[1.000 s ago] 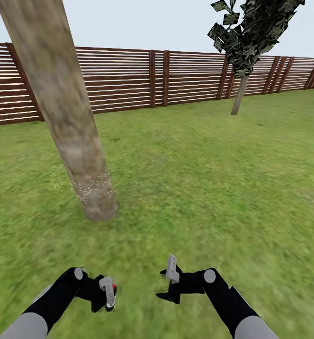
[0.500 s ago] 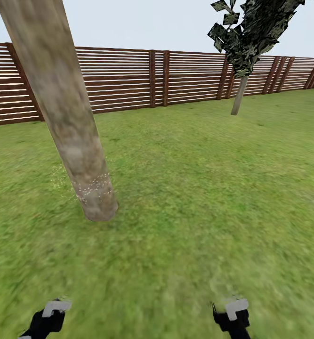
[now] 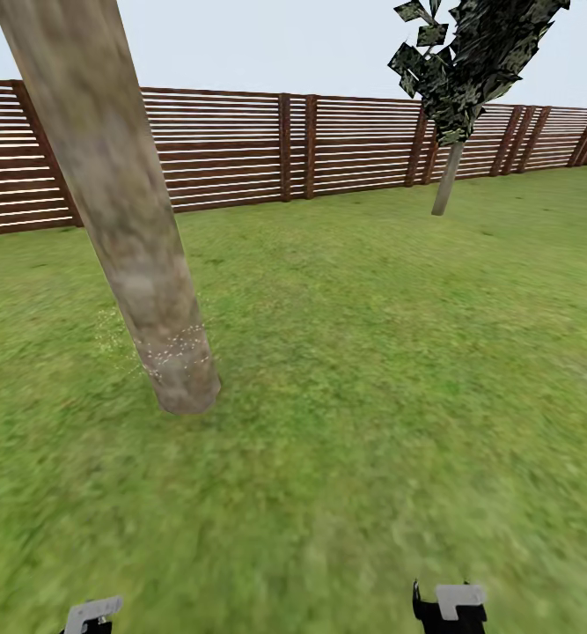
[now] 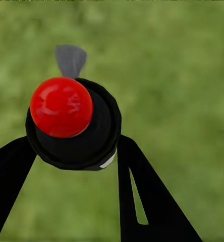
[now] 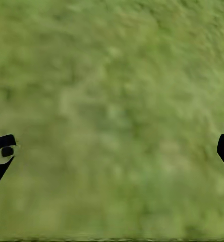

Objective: In the garden, pick up the pesticide atomizer on the floor and spray pesticide onto both trees until each tree trunk is fully covered.

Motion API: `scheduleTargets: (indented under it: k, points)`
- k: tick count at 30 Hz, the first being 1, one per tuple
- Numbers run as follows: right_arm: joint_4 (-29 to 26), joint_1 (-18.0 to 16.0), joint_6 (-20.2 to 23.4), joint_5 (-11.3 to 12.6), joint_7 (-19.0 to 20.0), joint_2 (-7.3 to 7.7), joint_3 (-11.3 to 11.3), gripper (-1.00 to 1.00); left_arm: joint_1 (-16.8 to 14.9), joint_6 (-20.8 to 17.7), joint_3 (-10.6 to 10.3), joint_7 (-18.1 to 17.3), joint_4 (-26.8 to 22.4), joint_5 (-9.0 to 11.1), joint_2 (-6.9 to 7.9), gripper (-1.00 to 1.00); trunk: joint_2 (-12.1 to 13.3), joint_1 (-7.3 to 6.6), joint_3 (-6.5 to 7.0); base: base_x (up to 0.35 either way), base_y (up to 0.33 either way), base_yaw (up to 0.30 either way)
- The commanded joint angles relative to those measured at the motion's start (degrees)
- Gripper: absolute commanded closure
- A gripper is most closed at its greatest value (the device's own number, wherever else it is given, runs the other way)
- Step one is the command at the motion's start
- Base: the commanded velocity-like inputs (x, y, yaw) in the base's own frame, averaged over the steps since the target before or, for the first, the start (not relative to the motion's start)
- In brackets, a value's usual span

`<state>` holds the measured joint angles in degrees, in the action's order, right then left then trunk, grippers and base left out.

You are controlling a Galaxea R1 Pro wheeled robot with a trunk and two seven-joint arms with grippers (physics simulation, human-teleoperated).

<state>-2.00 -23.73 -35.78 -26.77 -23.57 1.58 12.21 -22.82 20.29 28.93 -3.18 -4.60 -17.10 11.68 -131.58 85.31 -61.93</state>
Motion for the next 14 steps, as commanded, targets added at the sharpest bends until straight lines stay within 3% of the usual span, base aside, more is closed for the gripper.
scheduleTargets:
  k: [1, 14]
  points:
    - [0.3, 0.0, 0.0, -0.6, -0.3, 0.00, 0.4, -1.00, 0.0, 0.2, 0.5, -0.3, 0.1, -0.3, 0.01, 1.00, 0.0, -0.01, -0.04, 0.000, 0.000, 0.000]
    - [0.6, 1.0, 0.4, -0.6, -0.2, -0.08, 0.4, -1.00, 0.0, 0.4, 0.5, -0.3, 0.0, -0.3, 0.05, 1.00, 0.0, -0.01, -0.04, 0.000, 0.000, 0.000]
